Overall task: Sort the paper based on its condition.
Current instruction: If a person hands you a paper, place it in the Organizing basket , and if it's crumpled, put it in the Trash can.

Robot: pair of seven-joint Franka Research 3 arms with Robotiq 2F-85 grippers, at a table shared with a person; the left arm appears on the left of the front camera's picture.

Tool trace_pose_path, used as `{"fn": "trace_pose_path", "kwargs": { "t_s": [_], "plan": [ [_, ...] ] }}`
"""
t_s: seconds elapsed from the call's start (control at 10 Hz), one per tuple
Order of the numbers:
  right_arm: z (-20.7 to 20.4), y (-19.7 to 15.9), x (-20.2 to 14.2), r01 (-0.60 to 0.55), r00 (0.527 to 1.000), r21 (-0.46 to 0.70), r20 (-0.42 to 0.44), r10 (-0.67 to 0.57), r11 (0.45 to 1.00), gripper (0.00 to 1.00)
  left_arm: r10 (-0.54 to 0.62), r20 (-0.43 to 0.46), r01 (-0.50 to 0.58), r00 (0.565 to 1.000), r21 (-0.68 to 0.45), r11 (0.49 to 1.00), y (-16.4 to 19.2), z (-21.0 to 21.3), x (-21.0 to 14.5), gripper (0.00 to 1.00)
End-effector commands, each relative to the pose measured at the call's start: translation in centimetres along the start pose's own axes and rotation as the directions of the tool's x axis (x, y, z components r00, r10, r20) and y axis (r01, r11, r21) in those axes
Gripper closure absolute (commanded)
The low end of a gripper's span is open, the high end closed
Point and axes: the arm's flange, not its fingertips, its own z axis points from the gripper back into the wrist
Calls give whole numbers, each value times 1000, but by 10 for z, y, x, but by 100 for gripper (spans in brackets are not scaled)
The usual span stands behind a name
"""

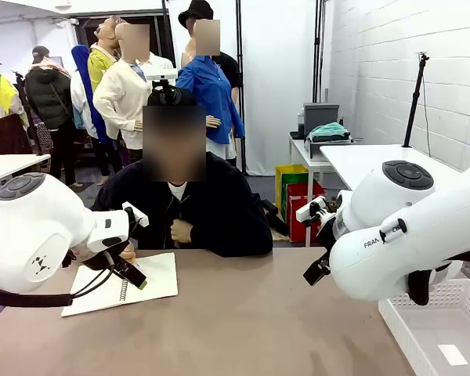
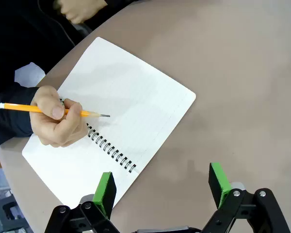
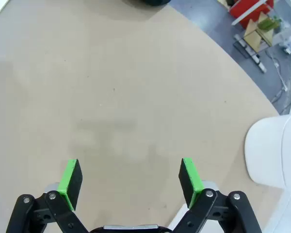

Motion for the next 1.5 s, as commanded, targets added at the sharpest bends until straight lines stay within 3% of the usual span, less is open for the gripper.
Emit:
{"fn": "trace_pose_path", "kwargs": {
  "t_s": [0.0,1.4],
  "plan": [
    [0,0,0,0,1000,0,0,0,1000,0,0,0,0,1000,0,1000,0,0,0,0],
    [0,0,0,0,1000,0,0,0,1000,0,0,0,0,1000,0,1000,0,0,0,0]
  ]
}}
